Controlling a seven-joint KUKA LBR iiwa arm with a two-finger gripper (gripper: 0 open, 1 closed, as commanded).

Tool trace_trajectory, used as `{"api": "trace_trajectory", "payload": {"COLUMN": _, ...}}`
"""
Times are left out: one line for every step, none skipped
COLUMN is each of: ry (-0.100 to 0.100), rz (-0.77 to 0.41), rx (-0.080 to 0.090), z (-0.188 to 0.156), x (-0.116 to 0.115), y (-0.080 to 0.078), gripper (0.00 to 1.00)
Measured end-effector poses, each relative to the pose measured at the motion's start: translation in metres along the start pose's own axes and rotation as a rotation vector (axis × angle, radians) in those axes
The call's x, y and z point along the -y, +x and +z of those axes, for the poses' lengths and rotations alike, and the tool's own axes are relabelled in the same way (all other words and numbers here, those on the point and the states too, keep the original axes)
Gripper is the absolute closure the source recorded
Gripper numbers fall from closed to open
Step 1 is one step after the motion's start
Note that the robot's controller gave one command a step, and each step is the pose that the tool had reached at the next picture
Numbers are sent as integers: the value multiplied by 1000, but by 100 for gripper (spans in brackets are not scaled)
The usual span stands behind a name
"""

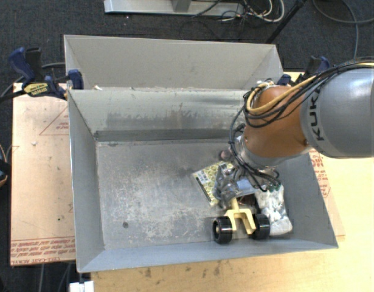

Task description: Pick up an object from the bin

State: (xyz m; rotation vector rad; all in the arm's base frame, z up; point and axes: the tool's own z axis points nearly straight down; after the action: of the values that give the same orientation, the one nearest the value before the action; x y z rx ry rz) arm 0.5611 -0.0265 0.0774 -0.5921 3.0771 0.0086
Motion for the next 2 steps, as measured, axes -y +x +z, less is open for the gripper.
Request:
{"api": "trace_trajectory", "payload": {"ry": 0, "rz": -4, "rx": 0, "z": 0, "x": 0, "y": 0, "gripper": 100}}
{"api": "trace_trajectory", "payload": {"ry": -1, "rz": -32, "rx": -10, "z": -38, "x": 13, "y": 5, "gripper": 100}}
